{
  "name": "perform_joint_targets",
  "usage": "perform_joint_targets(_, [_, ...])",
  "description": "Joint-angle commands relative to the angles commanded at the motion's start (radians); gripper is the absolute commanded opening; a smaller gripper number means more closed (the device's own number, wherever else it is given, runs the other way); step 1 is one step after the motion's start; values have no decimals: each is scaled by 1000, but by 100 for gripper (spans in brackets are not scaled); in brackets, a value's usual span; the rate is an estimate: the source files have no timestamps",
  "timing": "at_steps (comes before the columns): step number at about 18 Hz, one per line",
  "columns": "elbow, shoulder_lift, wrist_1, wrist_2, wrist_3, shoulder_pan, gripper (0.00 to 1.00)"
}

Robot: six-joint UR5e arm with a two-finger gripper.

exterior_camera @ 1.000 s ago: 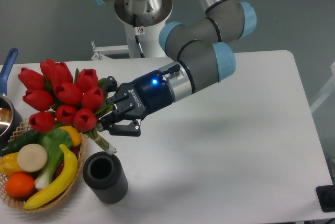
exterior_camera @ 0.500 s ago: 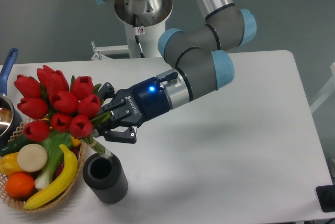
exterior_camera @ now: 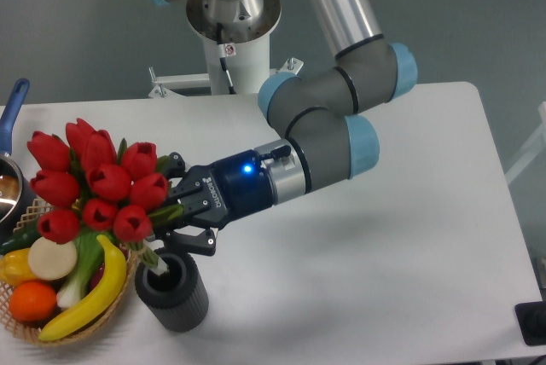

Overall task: Insert the flowers into the vase
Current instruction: 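Lower the tulip stems down over the black vase opening, then push the tulip stems down into the black vase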

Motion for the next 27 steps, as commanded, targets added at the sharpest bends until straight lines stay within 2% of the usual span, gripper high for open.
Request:
perform_joint_targets(5, [2,-3,0,0,0,0,20])
perform_joint_targets(17, [-64,-3,2,8,9,3,20])
perform_joint_targets(27, [-95,-37,3,9,17,8,20])
